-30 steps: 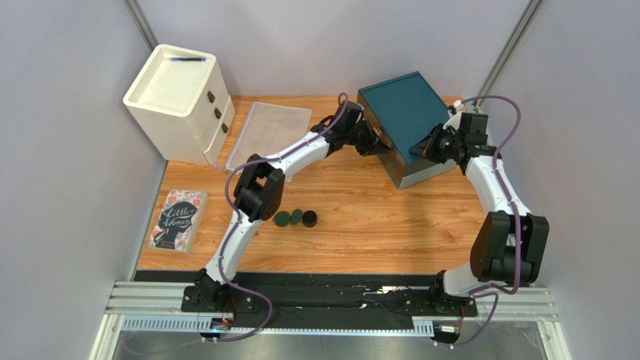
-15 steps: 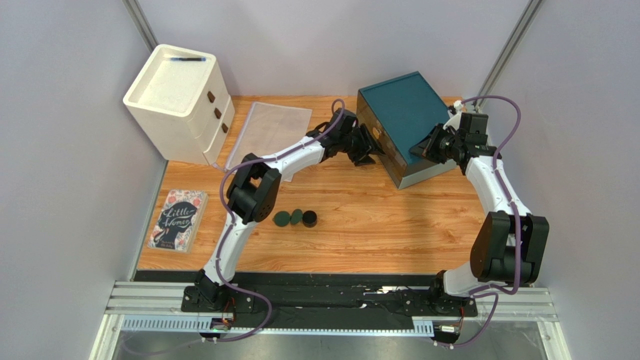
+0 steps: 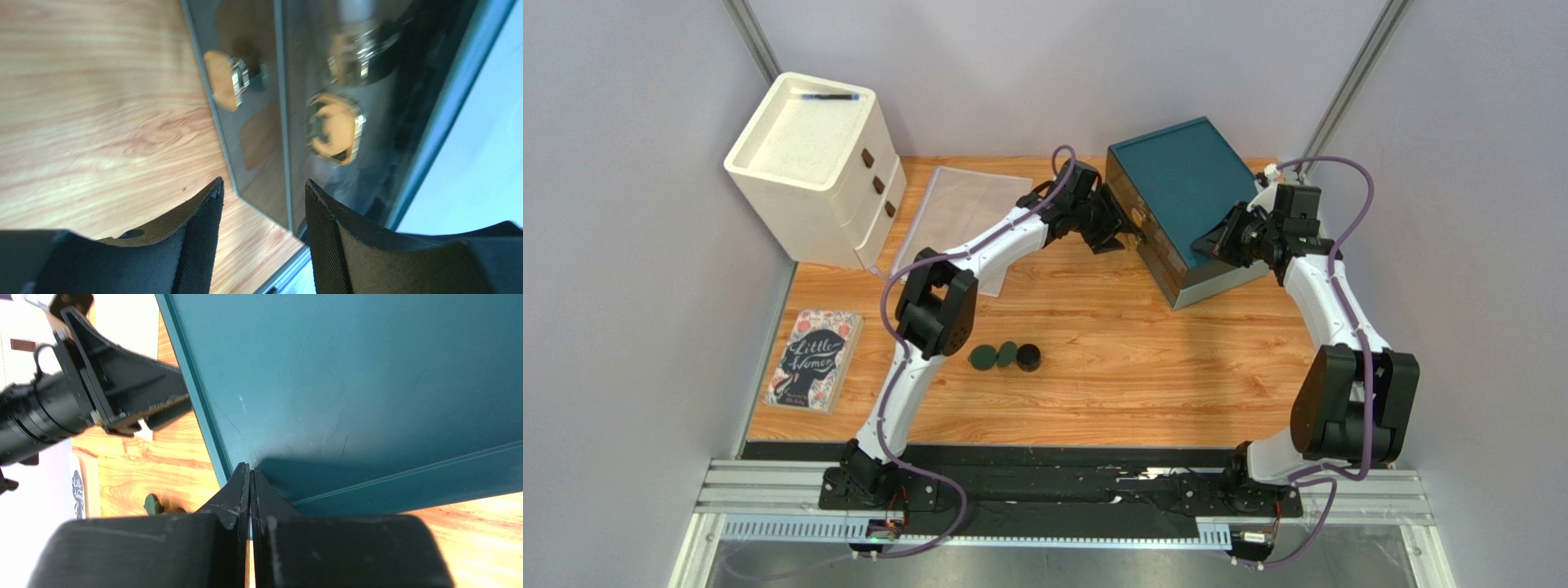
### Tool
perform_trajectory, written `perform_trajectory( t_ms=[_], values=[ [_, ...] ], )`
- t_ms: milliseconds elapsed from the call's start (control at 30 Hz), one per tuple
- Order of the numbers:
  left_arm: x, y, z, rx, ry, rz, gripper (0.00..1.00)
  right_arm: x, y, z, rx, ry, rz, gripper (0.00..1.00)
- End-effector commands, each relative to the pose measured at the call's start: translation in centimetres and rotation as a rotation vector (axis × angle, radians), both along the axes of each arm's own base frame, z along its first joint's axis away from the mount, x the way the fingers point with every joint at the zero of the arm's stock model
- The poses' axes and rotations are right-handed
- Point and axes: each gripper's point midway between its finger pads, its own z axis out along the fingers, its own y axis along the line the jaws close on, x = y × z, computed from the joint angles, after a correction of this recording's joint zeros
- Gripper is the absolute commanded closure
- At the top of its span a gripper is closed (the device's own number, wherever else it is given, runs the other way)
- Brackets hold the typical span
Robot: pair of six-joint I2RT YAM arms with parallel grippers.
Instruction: Organize the makeup
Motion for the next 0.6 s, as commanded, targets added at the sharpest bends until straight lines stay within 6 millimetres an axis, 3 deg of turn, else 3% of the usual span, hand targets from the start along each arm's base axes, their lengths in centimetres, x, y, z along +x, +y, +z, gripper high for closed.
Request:
perform_trajectory(
  t_ms=[0,567],
  values=[
    [1.6,-0.8,1.4,-0.038,-0.017,0.018,0.44,-6.5,-3.0,-9.5,-0.122,0.407,-0.081,1.00],
    [2.7,-1.0,-2.6,-0.045,0.060,0.063,0.46,-6.0,-3.6,-10.0,-0.104,0.427,-0.097,1.00]
  ],
)
